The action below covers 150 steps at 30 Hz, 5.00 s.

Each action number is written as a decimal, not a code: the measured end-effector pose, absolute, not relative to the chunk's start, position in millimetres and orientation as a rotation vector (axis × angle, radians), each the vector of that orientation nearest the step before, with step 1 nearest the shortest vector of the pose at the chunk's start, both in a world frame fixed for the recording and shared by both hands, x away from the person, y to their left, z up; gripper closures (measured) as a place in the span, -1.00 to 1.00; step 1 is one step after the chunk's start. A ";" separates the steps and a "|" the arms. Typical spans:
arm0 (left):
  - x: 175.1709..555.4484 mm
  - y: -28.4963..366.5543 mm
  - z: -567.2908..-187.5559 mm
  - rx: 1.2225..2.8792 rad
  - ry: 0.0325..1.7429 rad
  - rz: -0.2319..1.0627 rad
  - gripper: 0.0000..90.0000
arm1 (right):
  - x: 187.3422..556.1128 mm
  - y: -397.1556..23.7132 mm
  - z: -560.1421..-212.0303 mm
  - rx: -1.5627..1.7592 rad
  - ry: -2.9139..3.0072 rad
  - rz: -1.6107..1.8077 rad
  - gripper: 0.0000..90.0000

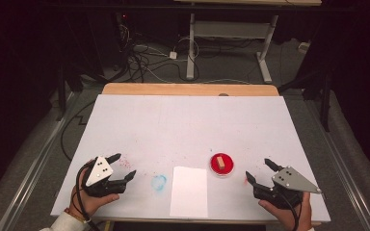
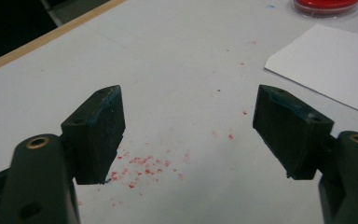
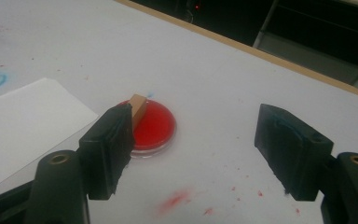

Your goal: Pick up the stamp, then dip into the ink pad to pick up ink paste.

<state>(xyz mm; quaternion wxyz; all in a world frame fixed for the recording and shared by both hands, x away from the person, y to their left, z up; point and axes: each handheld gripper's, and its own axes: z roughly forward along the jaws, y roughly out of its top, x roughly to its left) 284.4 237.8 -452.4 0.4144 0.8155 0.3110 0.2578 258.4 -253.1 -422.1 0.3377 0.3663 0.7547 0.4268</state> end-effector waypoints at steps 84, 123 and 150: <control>279.0 249.4 -469.5 2.176 0.856 0.642 -0.46 | 336.7 -153.7 -436.4 0.927 2.352 0.783 0.45; 283.0 249.2 -473.2 2.181 0.836 0.597 -0.46 | 345.8 -175.4 -432.5 0.993 2.390 0.897 0.70; 282.2 251.8 -474.8 2.184 0.854 0.592 -0.46 | 336.5 -199.6 -356.7 0.874 2.306 1.026 0.69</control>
